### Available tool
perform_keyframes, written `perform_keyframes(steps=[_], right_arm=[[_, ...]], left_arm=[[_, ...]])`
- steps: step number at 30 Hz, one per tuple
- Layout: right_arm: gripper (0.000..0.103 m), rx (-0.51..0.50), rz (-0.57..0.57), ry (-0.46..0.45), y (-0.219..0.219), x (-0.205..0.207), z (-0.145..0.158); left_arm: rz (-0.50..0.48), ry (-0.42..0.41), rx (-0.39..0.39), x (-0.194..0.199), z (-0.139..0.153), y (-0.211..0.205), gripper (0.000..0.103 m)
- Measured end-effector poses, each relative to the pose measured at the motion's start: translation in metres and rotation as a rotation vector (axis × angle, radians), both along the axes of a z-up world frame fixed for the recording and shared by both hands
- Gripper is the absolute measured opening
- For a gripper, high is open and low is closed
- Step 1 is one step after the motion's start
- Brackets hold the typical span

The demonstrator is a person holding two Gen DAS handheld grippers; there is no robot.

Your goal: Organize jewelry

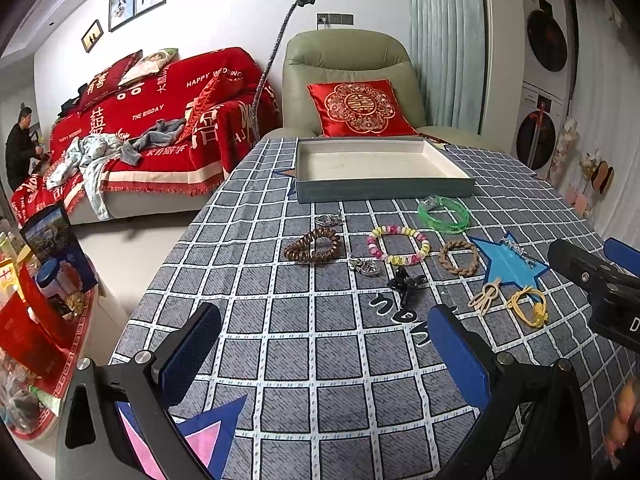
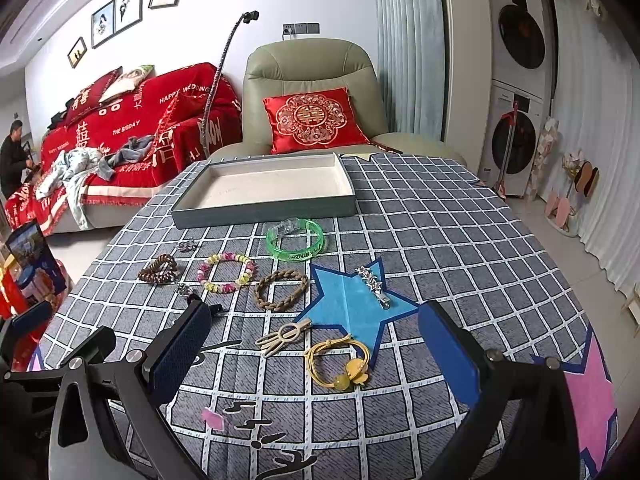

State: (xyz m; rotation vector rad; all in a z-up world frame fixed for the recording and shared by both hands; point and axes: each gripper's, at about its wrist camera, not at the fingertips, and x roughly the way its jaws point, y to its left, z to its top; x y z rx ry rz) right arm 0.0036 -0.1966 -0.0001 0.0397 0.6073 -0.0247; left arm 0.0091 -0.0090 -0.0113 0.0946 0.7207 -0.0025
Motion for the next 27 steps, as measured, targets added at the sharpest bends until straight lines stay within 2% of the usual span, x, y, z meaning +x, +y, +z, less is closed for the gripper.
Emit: perform_keyframes(steps=[4,11,17,24,27], right_arm=[[0.103,0.002,-0.001,0.009,0.001,0.001,-0.003],[0.103,0.007,0.002,0.028,-0.003,0.007,-0.001],[0.103,0.016,0.016,0.09,-0.008,0.02,-0.006],[0.103,0.031,0.04,0.236,-0.019,0.058,-0.017],[0.103,0.027,0.049,0.303,-0.02,0.082,-0.02]], left_arm=[[-0.002,-0.041,0.014,0.0,0.0,0.001,0.103],[-0.013,-0.035,0.013,0.005,-0.001,0.003,0.103],[-0.037,0.035,-0.014,0.032,-0.004,0.014,0.103],[-0.117,0.216,-0.094,0.1,-0.018,0.034,0.103],[-0.127,0.256,-0.113,0.127,-0.025,0.039,0.103]])
